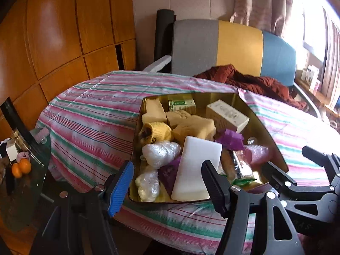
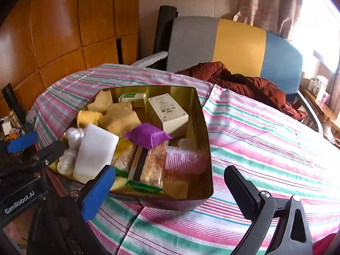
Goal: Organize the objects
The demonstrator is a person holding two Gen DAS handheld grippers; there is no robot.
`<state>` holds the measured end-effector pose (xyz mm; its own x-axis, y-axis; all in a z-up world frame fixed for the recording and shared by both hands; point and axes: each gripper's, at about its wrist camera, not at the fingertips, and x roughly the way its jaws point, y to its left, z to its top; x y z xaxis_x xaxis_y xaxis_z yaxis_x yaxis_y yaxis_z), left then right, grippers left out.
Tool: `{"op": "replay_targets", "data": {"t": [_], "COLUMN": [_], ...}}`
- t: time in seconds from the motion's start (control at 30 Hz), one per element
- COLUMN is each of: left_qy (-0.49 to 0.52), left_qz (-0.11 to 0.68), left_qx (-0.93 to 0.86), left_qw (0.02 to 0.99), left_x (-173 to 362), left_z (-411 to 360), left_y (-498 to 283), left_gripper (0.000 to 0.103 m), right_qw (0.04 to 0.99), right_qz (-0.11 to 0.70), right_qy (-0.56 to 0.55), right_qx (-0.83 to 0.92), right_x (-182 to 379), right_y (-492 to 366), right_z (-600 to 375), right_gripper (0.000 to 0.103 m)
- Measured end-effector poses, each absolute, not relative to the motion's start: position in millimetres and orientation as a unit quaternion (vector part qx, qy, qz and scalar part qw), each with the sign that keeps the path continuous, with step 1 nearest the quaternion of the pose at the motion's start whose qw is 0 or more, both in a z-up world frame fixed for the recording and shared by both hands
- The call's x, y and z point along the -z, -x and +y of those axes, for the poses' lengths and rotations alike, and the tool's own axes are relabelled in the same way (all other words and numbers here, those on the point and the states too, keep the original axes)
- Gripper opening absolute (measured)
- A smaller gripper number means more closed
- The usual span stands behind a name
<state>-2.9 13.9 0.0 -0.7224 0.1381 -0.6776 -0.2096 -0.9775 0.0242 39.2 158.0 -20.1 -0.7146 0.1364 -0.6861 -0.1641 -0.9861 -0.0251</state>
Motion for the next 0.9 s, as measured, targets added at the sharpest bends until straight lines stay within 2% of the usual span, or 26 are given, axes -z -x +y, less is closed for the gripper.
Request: {"op": "replay_targets", "data": {"t": [0.23,0.9], "left_qy": [0.325,0.343], "left_qz": [0.026,0.02], "left_qx": [-0.941,-0.934], "left_qw": [0.092,0.095], "left_x": [-14.7,-11.2], "left_z": [6.8,1.9], "left_y": [-5.3,-0.3], "left_gripper": [0.067,0.067], "right_qw": [0.107,0.104], "right_qz": [0.042,0.033], "right_qy": [0.341,0.354], "right_qx": [-0.933,-0.929], "right_x": [7.3,10.5], "right_y": [-47.2,-41.3], "right_z": [165.5,158.2], "right_gripper": [0.103,0.103]}}
